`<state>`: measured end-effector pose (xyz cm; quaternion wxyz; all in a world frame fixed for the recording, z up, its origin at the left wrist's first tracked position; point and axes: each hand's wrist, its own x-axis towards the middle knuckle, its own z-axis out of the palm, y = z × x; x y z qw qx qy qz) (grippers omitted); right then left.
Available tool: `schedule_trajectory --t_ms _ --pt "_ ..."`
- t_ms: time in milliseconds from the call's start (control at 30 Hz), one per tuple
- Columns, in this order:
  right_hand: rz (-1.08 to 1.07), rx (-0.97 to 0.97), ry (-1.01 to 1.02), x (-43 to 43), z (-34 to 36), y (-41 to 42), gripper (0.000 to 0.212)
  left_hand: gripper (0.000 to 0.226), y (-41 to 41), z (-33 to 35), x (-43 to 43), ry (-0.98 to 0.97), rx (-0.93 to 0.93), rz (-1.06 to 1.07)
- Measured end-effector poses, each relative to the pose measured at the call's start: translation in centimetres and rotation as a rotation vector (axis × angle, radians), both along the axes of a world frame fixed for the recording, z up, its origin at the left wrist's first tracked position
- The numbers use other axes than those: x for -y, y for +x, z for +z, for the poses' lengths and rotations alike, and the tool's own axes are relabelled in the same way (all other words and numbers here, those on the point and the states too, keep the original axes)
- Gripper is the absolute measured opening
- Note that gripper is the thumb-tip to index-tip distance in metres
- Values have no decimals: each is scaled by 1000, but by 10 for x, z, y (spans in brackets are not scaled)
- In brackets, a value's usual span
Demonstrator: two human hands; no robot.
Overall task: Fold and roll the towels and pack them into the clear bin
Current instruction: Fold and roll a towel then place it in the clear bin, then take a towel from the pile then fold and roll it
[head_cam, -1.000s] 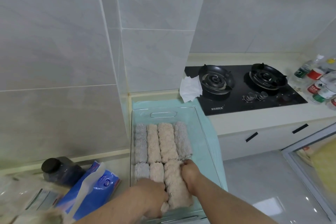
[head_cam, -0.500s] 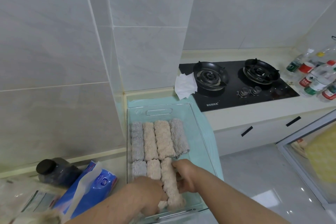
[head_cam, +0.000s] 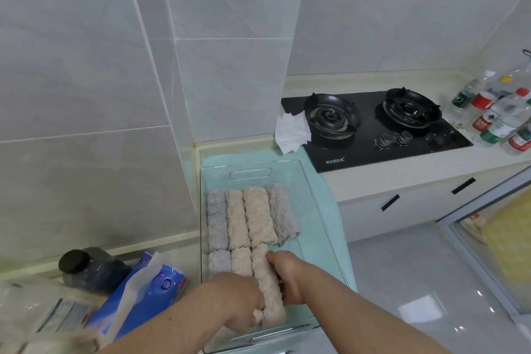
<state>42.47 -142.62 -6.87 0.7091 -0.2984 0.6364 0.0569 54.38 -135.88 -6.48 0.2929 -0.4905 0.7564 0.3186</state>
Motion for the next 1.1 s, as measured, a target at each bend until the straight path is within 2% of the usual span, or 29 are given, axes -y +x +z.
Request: schedule_trajectory --t_ms 67,133,200,267,333,433,600,633,700,767,867,967,1100 --pt "94 -93 -141 3 4 1 33 46 1 0 0 -18 -29 17" --pt "240 -183 -364 13 11 1 23 45 2 0 -1 -34 -56 44" --pt "357 -303 -630 24 12 2 33 44 3 0 -2 -45 -79 69" --pt "300 -227 -770 32 13 7 36 42 4 2 -3 -55 -100 81" --pt "146 -77 -748 42 13 15 32 39 5 4 -3 -62 -116 91" --pt "10 71 -454 51 9 29 28 40 5 6 -3 -71 -135 132" --pt "103 80 -316 57 2 32 51 43 7 12 -3 -78 -188 288" --pt "114 96 -318 59 2 32 51 41 8 15 -2 -95 -210 337" --pt "132 137 -319 64 9 30 38 38 10 21 -1 -151 -259 434" --pt "215 92 -360 68 18 28 29 37 11 30 -1 -214 -323 559" --pt "459 40 -571 76 30 20 15 31 16 51 -4 -341 -404 809" --pt "584 207 -704 84 50 9 12 14 16 74 -15 -546 -491 1110" --pt "616 437 -818 80 82 -14 14 13 -7 100 -49 -868 -600 1463"
